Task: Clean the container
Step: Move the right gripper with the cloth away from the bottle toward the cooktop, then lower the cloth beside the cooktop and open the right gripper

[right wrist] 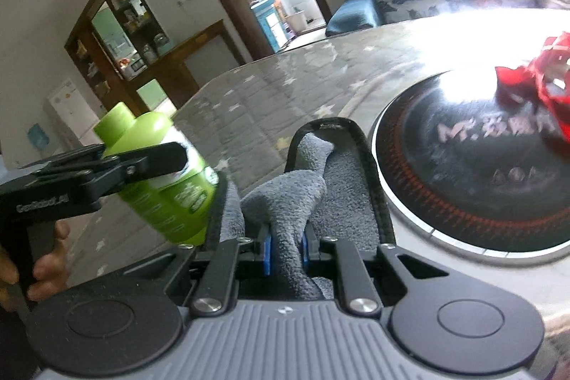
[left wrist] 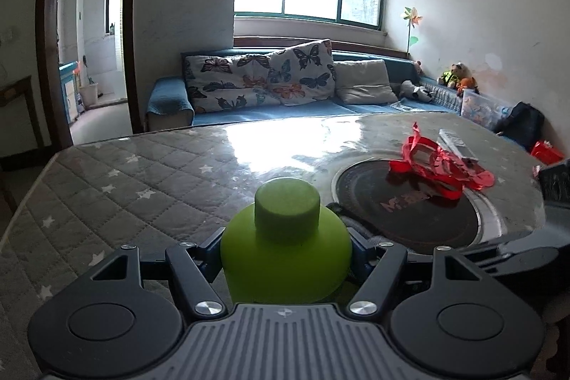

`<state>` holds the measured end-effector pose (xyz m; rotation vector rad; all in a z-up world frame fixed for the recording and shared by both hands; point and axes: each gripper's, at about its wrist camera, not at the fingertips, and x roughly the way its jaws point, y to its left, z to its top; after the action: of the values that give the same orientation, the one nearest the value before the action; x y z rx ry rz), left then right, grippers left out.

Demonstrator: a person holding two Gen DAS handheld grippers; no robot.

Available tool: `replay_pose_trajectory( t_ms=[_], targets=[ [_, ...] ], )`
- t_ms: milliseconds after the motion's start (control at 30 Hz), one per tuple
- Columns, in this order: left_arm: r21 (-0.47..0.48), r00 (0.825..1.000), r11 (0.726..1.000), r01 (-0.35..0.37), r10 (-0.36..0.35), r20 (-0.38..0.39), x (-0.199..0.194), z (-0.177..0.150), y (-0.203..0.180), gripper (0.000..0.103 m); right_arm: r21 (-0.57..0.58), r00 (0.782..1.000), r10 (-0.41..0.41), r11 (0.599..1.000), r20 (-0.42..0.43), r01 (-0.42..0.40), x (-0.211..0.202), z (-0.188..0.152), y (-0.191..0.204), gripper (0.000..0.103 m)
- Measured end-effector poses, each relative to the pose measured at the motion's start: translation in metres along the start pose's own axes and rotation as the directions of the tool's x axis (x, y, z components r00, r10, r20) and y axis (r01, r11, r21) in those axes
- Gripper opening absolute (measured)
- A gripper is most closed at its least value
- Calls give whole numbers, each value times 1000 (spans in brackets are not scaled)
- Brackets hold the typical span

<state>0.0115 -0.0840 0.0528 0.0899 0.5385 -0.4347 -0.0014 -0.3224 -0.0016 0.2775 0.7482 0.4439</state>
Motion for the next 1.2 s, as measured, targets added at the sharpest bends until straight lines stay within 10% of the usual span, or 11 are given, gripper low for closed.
replay_pose_trajectory(
  t_ms=[700,1200],
  targets=[
    [-79,995,992,-98,98,-8,21,3,23,73,-3,981,-171,985,89,172,23,33,-10,17],
    [-106,990,985,-136,138,8,0,-10,26,101,-49,972,-198,977,127,205,-3,30,-15,57]
  ],
)
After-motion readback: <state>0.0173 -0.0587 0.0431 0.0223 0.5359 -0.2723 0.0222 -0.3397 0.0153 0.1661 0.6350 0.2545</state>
